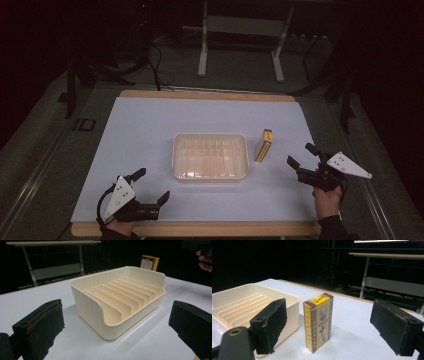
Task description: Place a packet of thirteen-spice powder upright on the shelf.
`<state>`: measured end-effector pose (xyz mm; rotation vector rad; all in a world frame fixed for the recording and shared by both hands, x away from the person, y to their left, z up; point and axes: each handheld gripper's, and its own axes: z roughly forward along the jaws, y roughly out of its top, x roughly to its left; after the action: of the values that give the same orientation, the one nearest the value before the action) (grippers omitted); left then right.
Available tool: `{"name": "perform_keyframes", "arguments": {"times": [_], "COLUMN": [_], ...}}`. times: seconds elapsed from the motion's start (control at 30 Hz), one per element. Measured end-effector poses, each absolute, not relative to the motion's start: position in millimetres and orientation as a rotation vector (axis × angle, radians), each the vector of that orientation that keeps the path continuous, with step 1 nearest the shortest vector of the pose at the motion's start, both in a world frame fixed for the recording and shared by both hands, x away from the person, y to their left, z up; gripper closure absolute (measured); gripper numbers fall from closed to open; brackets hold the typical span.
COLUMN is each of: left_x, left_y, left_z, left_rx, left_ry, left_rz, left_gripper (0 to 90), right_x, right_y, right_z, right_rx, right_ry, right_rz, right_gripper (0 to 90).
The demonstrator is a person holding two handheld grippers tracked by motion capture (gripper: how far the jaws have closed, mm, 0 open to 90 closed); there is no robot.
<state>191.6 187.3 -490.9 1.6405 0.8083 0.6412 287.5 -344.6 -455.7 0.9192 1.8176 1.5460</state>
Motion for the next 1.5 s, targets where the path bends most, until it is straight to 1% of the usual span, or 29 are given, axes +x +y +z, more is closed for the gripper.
{"name": "perform_keyframes", "arguments": {"times": [0.23, 0.47, 0.73, 1.03, 1.37, 1.5], "left_x": [191.8, 192.3, 190.0, 191.0, 192.4, 192.6], "left_y": [185.6, 184.3, 185.8, 185.3, 183.9, 184.1], "left_z": [-493.2, -494.7, -494.9, -495.1, -495.3, -495.3], "left_rx": [1.668, 1.675, 1.687, 1.696, 1.701, 1.702], "left_ry": [0.792, 0.781, 0.780, 0.787, 0.792, 0.792], "left_rz": [0.661, 0.655, 0.664, 0.670, 0.670, 0.667], "left_gripper": [0.0, 0.0, 0.0, 0.0, 0.0, 0.0], "right_x": [288.7, 295.2, 300.0, 311.5, 322.2, 324.2], "right_y": [-341.5, -335.8, -338.1, -344.0, -350.8, -355.0], "right_z": [-450.5, -445.2, -435.6, -426.7, -424.0, -421.5], "right_rx": [0.916, 0.923, 0.949, 0.989, 1.041, 1.074], "right_ry": [1.839, 1.877, 1.926, 2.047, 2.174, 2.197], "right_rz": [1.544, 1.547, 1.539, 1.482, 1.312, 1.294], "right_gripper": [13.6, 13.4, 13.6, 13.6, 13.2, 13.2]}}
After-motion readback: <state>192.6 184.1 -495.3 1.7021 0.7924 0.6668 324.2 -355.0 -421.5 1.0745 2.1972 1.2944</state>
